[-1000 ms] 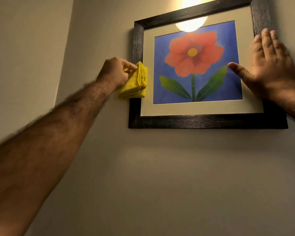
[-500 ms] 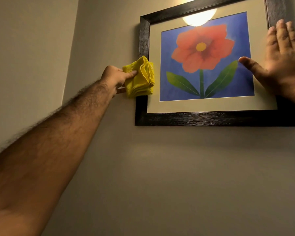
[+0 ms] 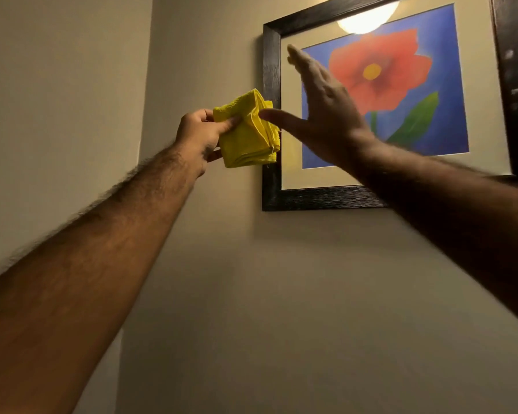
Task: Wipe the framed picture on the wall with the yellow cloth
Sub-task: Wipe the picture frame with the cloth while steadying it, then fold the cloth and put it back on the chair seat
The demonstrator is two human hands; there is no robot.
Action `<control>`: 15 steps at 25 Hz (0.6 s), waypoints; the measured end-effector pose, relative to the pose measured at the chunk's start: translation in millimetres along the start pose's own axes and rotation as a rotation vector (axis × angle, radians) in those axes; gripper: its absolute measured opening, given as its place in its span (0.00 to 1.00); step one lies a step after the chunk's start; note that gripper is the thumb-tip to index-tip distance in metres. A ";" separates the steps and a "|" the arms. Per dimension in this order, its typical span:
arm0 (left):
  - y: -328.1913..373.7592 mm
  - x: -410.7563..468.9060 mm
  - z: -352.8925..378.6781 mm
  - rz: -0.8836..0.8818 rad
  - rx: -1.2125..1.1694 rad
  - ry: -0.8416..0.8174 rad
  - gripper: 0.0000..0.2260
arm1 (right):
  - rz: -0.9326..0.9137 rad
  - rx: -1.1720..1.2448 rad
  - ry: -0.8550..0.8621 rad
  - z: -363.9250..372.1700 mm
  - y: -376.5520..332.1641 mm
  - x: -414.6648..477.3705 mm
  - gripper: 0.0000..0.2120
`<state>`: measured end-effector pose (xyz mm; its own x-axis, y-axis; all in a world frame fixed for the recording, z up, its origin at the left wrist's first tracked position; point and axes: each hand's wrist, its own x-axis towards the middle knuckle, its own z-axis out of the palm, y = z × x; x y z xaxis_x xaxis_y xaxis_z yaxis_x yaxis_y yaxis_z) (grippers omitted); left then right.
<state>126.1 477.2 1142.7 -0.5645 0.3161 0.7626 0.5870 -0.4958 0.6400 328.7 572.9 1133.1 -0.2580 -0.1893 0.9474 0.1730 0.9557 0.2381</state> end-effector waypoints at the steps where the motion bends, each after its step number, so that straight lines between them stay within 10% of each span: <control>1: -2.2 -4.7 -9.2 -0.002 -0.008 -0.003 0.15 | 0.104 0.093 -0.027 12.8 -16.9 5.7 0.51; 4: -11.5 -19.4 -45.7 -0.038 -0.061 -0.020 0.16 | 0.420 0.387 -0.145 48.8 -45.1 14.6 0.55; 7: -25.8 -41.9 -95.3 -0.065 -0.071 0.001 0.18 | 0.661 0.734 -0.382 85.3 -61.8 3.4 0.35; 15: -121.2 -150.2 -237.0 -0.324 0.022 0.136 0.11 | 0.856 1.207 -0.787 214.7 -155.3 -90.9 0.23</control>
<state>2.2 298.1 928.2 -0.7945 0.3429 0.5011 0.3766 -0.3691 0.8497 121.2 490.1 964.1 -0.9279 0.2364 0.2882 -0.1770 0.4008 -0.8989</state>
